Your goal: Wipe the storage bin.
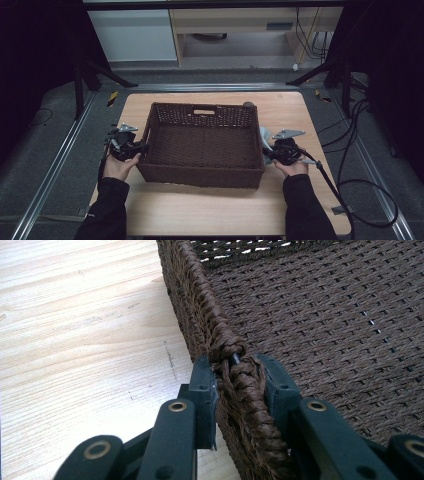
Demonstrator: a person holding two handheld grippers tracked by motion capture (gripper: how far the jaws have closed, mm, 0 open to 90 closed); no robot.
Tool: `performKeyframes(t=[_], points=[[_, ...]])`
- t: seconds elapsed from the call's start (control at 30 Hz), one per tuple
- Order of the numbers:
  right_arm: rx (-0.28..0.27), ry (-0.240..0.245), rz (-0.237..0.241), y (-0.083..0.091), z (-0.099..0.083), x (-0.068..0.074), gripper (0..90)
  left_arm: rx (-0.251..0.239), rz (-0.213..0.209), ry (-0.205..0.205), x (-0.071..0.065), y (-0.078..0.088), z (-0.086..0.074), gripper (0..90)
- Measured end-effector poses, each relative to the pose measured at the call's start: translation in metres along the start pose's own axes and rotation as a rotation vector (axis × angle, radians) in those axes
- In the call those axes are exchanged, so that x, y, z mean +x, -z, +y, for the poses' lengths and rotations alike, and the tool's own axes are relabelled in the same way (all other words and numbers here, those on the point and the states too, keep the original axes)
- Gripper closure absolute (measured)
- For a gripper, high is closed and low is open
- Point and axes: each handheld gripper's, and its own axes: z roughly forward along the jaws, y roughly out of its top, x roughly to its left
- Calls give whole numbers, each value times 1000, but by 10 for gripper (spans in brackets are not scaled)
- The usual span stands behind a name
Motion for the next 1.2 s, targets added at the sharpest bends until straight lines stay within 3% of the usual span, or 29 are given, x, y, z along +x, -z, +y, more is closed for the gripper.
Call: performKeyframes(t=[0.1,0.23,0.47,0.53,0.7,1.03,1.1,1.2], points=[[51,-15,6,-10,-9,-1,829,3,-4,10,1,-1,1,709],[60,-27,27,-14,-10,-1,829,4,-6,11,3,-3,3,708],[-118,11,16,25,16,4,829,10,2,-1,2,-4,5,709],[-134,18,18,31,19,6,829,9,2,2,3,-4,5,709],[-78,54,19,26,12,11,829,8,3,4,4,-6,7,709],[72,34,42,-1,-20,15,830,2,2,-2,4,-7,8,707],[68,36,44,0,-19,16,830,2,2,-1,4,-7,8,707],[-4,41,33,15,-10,16,830,2,2,1,4,-7,8,708]])
